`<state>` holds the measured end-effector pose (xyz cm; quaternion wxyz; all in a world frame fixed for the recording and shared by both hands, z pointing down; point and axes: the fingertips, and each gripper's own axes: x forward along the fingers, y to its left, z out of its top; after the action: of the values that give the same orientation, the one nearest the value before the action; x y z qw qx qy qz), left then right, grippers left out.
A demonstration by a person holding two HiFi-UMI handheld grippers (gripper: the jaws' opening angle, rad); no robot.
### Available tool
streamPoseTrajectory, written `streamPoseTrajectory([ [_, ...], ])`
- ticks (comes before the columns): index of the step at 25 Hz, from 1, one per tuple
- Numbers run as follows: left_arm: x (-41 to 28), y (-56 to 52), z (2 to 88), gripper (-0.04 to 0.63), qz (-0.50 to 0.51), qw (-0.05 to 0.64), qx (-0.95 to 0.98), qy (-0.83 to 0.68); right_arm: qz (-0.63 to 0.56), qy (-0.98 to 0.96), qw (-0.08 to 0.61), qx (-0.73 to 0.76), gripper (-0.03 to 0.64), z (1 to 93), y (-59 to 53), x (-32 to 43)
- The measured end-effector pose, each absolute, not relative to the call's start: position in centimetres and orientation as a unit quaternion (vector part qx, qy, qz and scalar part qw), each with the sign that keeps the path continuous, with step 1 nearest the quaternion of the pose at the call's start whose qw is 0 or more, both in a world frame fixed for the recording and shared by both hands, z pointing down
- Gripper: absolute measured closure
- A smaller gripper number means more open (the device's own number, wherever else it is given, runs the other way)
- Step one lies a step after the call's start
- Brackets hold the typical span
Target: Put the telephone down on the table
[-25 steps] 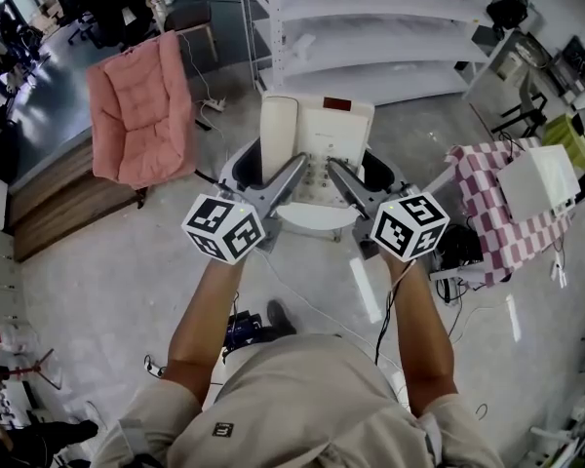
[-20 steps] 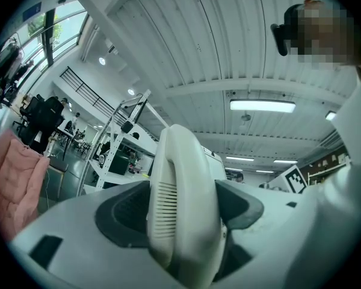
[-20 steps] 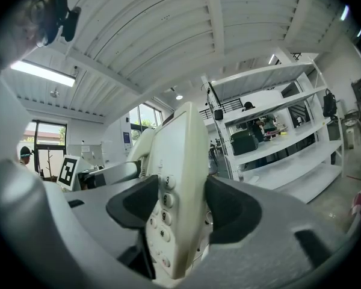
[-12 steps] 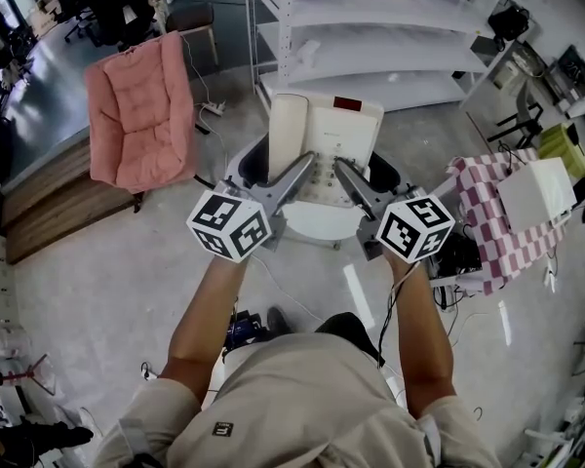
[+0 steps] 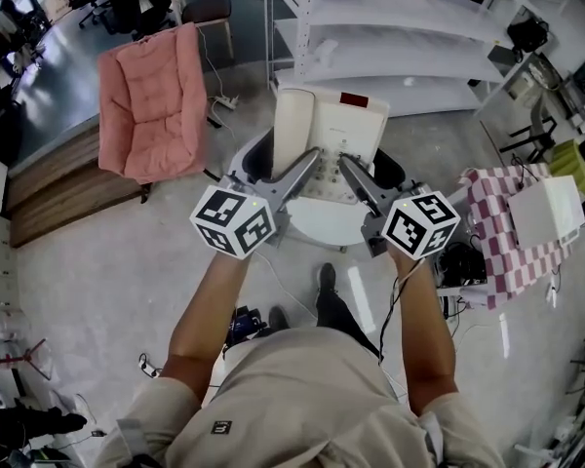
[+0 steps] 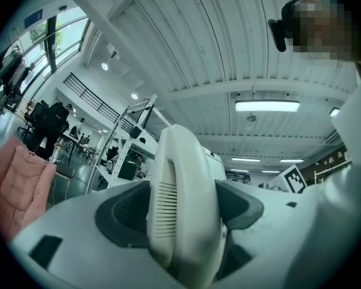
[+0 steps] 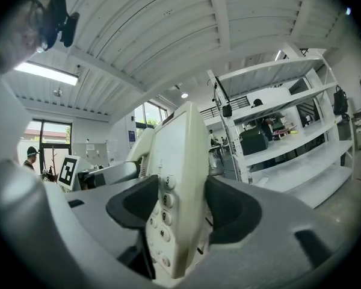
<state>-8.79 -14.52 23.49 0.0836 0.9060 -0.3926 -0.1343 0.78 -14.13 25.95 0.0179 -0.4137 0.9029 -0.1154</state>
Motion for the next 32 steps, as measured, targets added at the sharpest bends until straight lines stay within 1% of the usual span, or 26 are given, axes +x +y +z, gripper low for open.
streamPoseTrajectory([
  [4,-8.9,-16.6,23.8,0.27,-0.135,0.078,0.9,-0.408,-0.117,0.91,0.018,-0.398,0.368,26.3,-16.5,0.7],
  [18,-7.9,-24.2,26.0,0.27,-0.117,0.093,0.884,-0.442,-0.142,0.921,0.014,-0.362,0.37,28.6,-24.6,1.7],
  [32,-7.3,-30.3,30.2,0.27,-0.098,0.132,0.879,-0.447,-0.182,0.913,0.001,-0.364,0.37,32.9,-30.6,2.3],
])
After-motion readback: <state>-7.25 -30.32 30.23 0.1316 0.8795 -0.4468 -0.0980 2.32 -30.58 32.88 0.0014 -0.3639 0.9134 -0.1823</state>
